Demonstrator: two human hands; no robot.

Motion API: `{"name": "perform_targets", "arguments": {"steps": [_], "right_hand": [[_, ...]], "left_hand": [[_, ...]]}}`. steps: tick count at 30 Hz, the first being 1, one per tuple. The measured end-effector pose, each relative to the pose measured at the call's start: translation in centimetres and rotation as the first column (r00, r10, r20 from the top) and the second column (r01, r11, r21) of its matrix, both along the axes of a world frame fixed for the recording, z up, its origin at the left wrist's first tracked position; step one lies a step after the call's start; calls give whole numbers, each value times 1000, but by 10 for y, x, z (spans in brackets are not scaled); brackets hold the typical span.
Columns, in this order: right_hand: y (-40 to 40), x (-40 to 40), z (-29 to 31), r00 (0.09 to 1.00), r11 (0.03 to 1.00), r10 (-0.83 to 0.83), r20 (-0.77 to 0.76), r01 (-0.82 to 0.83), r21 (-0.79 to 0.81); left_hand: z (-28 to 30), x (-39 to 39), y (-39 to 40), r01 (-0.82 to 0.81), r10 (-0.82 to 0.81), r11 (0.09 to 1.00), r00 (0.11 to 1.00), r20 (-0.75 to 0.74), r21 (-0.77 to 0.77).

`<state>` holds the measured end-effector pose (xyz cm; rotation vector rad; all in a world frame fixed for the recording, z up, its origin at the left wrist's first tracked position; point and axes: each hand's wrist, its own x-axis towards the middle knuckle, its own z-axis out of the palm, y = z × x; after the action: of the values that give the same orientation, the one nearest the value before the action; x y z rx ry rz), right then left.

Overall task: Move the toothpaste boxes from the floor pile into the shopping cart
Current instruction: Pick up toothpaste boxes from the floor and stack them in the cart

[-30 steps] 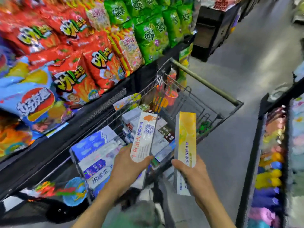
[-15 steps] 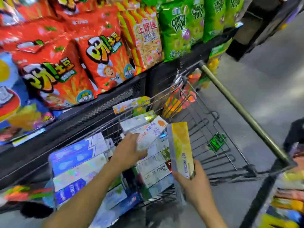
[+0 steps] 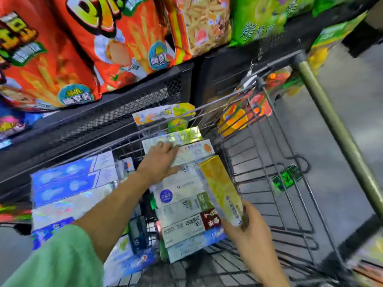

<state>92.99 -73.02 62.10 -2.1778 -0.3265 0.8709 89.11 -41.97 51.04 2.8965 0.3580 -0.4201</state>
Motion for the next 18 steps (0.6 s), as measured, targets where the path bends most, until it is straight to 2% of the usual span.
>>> {"name": "perform_targets", "arguments": {"steps": [4,8,9,11,14,18], "right_hand": [[2,20,-19,971,982,186,152,-181,-47],[25,40,-32,877,915,402,264,-374,-150],[34,47,-34,821,878,478,313,-441,-186],[58,60,-39,652,765,643,403,-576,-288],[98,76,-56,411,616,775,480,-657,-434],[130,82,-84,247,507,835,491,-691,-515]], "left_hand": [[0,-2,2,11,-22,991,996,83,137],[10,-30,11,-127,121,989,989,81,70],[13,-42,16,-170,164,984,983,86,56],[19,-69,24,-263,259,964,960,106,27],[26,-107,26,-362,354,932,922,159,24],[34,-128,11,-383,372,922,916,152,52]]}}
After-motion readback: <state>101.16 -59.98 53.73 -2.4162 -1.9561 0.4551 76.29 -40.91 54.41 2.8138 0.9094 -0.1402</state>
